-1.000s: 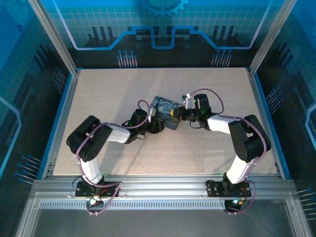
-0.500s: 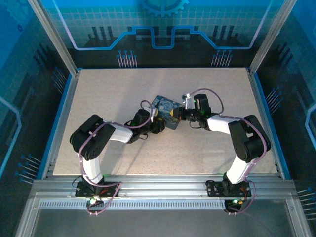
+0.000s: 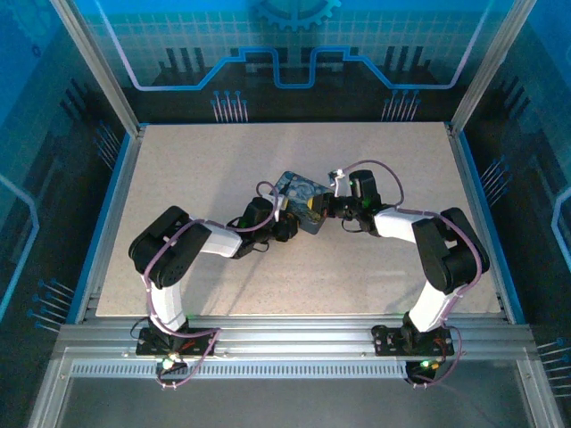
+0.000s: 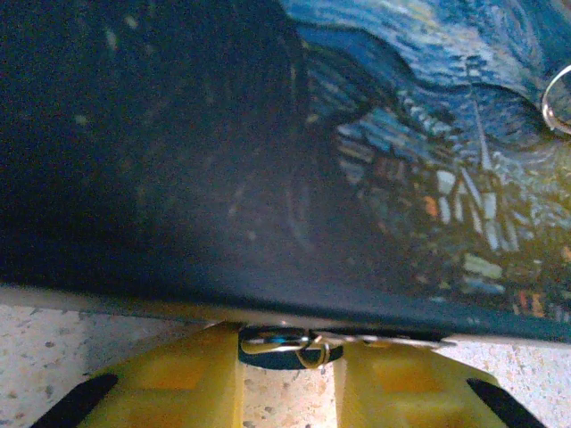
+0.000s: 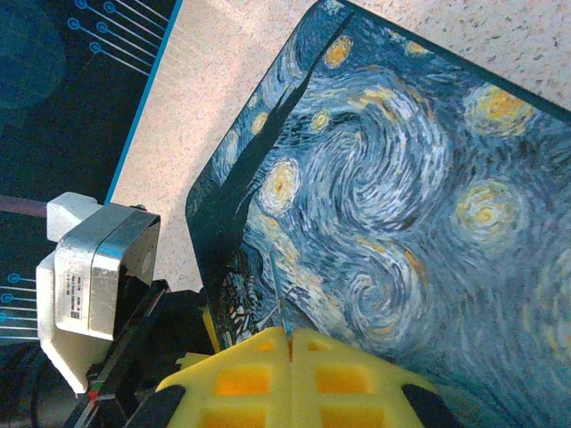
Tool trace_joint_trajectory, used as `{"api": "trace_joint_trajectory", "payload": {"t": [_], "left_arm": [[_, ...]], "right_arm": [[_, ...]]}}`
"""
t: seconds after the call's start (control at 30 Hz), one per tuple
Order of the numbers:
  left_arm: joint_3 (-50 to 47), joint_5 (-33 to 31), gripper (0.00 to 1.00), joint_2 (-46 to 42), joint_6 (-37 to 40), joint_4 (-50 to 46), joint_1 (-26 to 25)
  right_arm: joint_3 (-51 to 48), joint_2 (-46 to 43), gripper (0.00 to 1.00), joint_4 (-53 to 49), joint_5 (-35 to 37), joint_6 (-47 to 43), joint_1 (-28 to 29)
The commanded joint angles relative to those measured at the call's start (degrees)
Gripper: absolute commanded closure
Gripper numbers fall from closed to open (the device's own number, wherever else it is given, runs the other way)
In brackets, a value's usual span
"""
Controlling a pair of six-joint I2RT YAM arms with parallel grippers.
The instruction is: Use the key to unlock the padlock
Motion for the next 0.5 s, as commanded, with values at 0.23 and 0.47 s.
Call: {"api": "trace_joint_trajectory", "payload": {"t": [0.23, 0.47], "left_arm": [[0.0, 1.46, 0.76, -1.3, -1.89, -0.52, -0.62], [-0.17, 3.0, 0.76, -3.93, -5.22, -3.3, -1.17]], "right_arm": [[-1.06, -2.37, 1.0, -4.89, 0.59, -0.25, 2.23], [0.11, -9.8, 1.0, -6.59, 3.28, -5.51, 1.79]]}}
